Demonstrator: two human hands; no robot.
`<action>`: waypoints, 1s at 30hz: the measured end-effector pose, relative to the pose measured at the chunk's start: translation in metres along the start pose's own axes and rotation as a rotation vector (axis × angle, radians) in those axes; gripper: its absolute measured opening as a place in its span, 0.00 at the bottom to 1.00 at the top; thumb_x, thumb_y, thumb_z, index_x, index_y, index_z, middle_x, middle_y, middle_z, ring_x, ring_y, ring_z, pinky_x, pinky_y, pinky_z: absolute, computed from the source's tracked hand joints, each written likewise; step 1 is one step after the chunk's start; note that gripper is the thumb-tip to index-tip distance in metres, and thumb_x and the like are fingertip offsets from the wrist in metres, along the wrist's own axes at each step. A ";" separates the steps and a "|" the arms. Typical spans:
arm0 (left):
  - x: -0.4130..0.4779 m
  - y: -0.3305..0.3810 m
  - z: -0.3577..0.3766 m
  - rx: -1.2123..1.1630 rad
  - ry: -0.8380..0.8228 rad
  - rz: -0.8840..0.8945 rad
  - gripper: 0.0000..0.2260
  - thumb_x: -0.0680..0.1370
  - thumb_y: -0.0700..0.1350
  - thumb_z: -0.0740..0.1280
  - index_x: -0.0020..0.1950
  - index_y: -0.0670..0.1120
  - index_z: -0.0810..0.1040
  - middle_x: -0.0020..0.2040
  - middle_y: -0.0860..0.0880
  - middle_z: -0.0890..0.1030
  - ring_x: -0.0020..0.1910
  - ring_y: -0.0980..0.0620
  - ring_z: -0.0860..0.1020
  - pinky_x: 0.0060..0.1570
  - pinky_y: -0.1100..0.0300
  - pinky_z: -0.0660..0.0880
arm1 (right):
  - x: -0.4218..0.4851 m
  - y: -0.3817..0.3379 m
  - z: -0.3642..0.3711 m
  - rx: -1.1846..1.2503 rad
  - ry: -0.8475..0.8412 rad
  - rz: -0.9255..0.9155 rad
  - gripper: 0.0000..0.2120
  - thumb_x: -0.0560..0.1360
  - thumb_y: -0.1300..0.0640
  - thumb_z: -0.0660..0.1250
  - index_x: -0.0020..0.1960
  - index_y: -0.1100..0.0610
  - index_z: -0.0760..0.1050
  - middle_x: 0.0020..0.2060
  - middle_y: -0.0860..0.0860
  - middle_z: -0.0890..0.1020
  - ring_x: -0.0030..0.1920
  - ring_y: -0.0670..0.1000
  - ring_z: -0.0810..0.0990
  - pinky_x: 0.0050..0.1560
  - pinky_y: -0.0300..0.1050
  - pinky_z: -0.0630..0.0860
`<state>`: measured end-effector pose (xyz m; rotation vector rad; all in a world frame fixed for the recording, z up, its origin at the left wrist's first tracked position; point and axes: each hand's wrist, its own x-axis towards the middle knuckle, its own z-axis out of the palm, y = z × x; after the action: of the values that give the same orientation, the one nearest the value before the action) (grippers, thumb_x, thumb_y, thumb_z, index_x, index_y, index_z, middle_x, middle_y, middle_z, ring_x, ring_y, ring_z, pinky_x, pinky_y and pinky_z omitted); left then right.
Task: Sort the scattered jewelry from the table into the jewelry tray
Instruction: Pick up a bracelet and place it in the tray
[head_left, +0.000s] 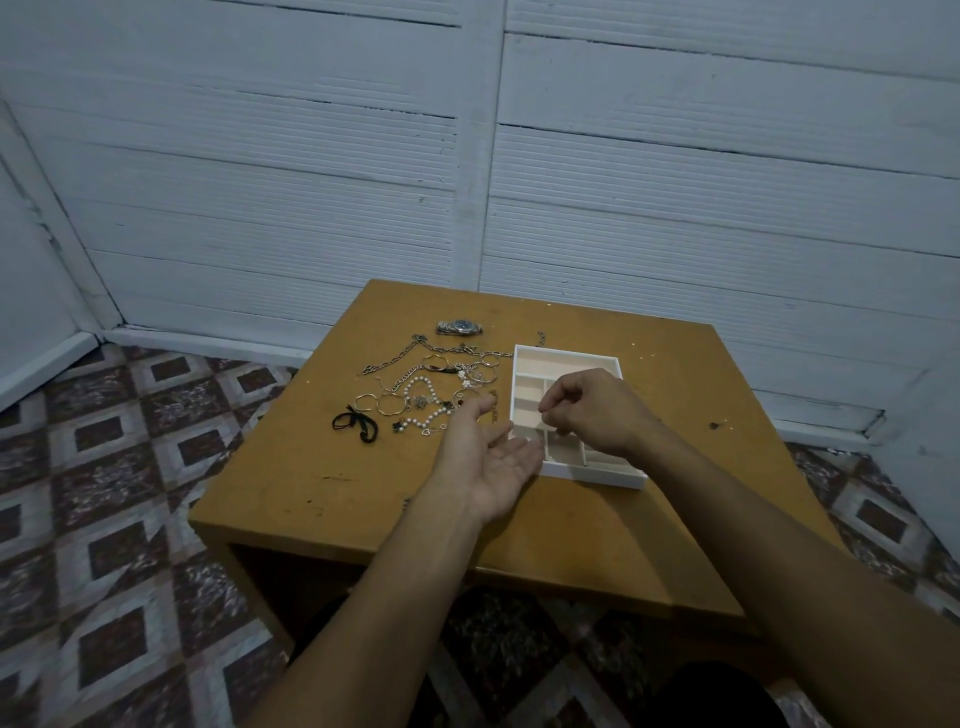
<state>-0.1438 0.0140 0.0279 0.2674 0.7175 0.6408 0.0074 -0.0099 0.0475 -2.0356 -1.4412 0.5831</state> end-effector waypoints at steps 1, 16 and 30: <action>-0.002 0.001 -0.003 -0.002 0.000 0.016 0.22 0.78 0.48 0.64 0.67 0.37 0.68 0.63 0.34 0.72 0.61 0.39 0.75 0.61 0.50 0.74 | 0.002 -0.002 0.002 0.006 -0.005 -0.005 0.04 0.72 0.64 0.70 0.41 0.56 0.81 0.36 0.51 0.83 0.36 0.47 0.80 0.41 0.43 0.77; -0.016 0.079 -0.079 1.897 0.156 1.005 0.07 0.77 0.47 0.65 0.53 0.49 0.78 0.50 0.53 0.80 0.49 0.54 0.76 0.49 0.56 0.75 | 0.039 -0.048 0.069 -0.315 -0.120 -0.215 0.10 0.74 0.62 0.66 0.53 0.54 0.80 0.53 0.52 0.82 0.52 0.53 0.78 0.51 0.45 0.76; 0.002 0.086 -0.096 2.169 0.144 1.003 0.15 0.80 0.52 0.60 0.63 0.49 0.75 0.59 0.51 0.77 0.57 0.53 0.72 0.56 0.57 0.72 | 0.060 -0.047 0.108 -0.594 -0.049 -0.370 0.12 0.80 0.52 0.61 0.61 0.49 0.77 0.58 0.52 0.78 0.60 0.55 0.73 0.57 0.51 0.73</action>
<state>-0.2467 0.0839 -0.0058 2.7152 1.1533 0.5154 -0.0749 0.0807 -0.0023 -2.0882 -2.1454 0.0428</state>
